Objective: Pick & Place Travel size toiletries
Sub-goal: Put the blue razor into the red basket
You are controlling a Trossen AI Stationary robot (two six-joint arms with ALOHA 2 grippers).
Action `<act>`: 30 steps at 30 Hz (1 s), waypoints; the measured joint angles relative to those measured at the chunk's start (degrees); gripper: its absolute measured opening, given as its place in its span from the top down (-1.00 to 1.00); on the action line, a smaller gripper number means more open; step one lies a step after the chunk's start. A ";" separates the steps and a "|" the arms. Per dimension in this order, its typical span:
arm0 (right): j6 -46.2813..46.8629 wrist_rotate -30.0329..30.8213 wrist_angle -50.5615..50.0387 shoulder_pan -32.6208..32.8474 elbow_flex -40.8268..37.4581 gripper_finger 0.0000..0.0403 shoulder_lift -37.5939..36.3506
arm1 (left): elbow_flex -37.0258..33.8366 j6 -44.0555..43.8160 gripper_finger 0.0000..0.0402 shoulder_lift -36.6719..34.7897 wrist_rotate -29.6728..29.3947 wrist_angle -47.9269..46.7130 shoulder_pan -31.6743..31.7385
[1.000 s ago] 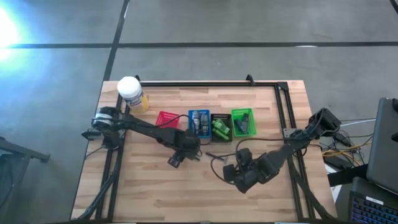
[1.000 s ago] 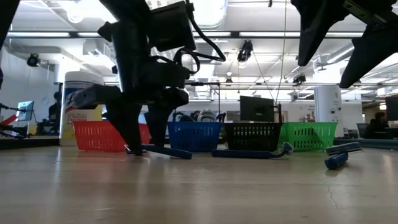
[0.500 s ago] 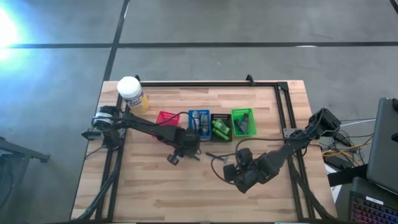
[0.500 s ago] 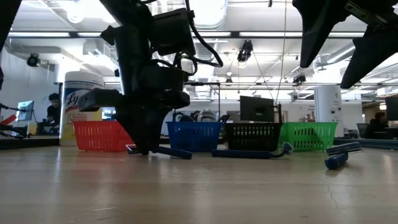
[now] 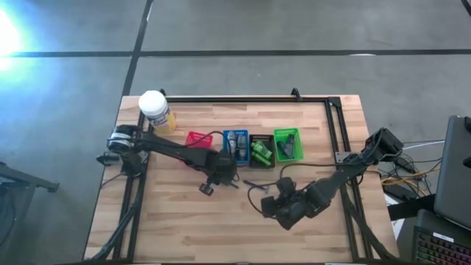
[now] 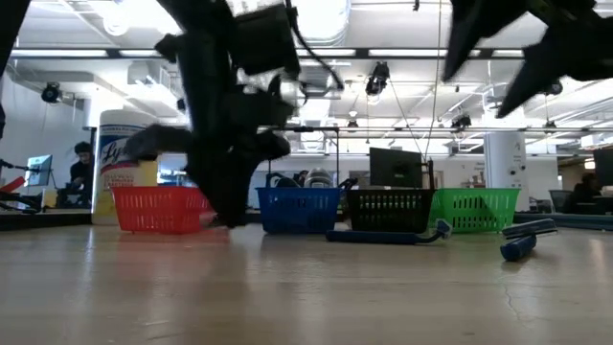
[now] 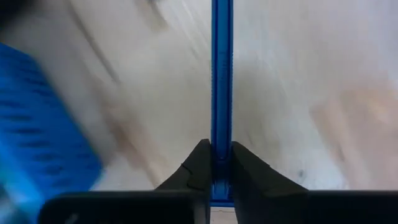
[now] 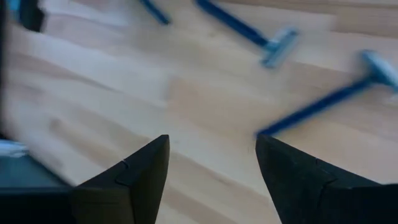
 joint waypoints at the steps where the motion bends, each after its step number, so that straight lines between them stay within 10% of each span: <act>1: -1.09 0.76 1.69 0.00 0.00 -0.15 0.00 | 0.48 -1.08 0.84 -0.72 0.15 0.24 0.00; 15: -37.11 17.27 8.22 -0.34 8.72 -0.27 0.20 | 1.84 -24.80 0.84 -17.31 19.83 0.87 0.13; 30: -59.81 13.99 11.10 -7.53 18.55 -0.51 0.47 | 1.77 -38.50 0.82 -26.13 20.58 10.16 0.13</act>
